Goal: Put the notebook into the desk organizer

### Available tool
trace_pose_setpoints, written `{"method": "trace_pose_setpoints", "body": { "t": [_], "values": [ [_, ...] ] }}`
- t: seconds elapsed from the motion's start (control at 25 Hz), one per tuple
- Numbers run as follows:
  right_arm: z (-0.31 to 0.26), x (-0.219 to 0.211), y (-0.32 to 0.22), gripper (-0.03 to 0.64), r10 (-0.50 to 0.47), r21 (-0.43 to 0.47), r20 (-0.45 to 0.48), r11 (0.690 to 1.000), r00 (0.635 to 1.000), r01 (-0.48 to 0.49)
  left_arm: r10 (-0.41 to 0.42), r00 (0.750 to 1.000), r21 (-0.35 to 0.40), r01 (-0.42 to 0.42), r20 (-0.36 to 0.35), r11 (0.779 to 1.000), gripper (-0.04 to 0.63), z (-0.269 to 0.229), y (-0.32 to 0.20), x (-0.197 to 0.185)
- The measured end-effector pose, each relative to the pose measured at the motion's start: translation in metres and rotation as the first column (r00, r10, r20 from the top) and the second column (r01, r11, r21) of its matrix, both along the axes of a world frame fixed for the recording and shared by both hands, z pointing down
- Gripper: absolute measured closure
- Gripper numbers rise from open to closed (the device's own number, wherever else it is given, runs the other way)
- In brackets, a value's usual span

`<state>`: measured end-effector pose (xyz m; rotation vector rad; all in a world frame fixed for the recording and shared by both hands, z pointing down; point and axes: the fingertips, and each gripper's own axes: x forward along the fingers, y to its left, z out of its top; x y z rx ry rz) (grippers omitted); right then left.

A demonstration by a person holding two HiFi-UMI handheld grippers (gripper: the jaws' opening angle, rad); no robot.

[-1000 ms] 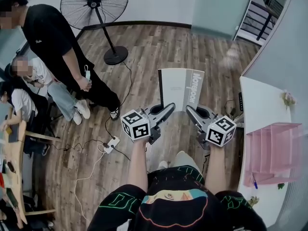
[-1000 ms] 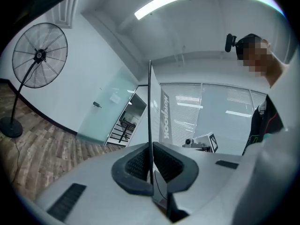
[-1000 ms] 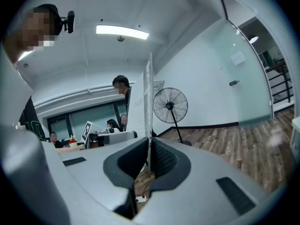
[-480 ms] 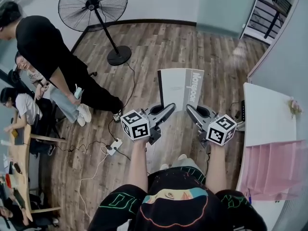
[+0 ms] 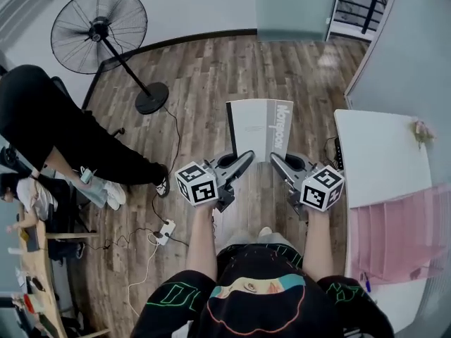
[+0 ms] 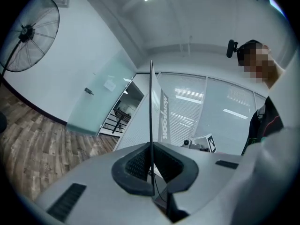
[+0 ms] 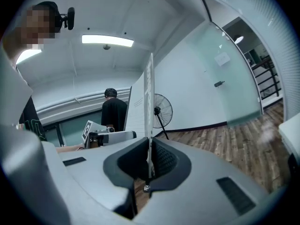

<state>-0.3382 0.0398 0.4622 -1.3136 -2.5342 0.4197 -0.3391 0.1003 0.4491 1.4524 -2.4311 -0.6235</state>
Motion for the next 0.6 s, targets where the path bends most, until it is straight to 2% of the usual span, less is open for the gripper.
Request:
{"method": "trace_pose_setpoints", "body": {
  "t": [0.16,0.28,0.44,0.6],
  "values": [
    [-0.003,-0.021,-0.046,0.600,0.072,0.002,-0.006,0.997,0.997,-0.072,0.074,0.997,0.001,-0.074,-0.009,0.997,0.591,-0.003,-0.046,-0.025],
    [-0.002,-0.033,-0.087,0.600,0.188,-0.003,-0.028,0.982,0.982,-0.188,0.192,0.981,-0.010,-0.192,-0.026,0.981,0.591,-0.003,-0.089,-0.044],
    [0.005,-0.033,-0.128,0.600,0.388,0.009,-0.056,0.921,0.920,-0.388,0.389,0.919,-0.008,-0.391,-0.066,0.920,0.591,0.005,-0.135,-0.057],
    [0.009,-0.028,-0.164,0.600,0.554,0.019,-0.074,0.832,0.829,-0.554,0.542,0.836,0.008,-0.543,-0.084,0.840,0.591,0.009,-0.174,-0.060]
  ]
}}
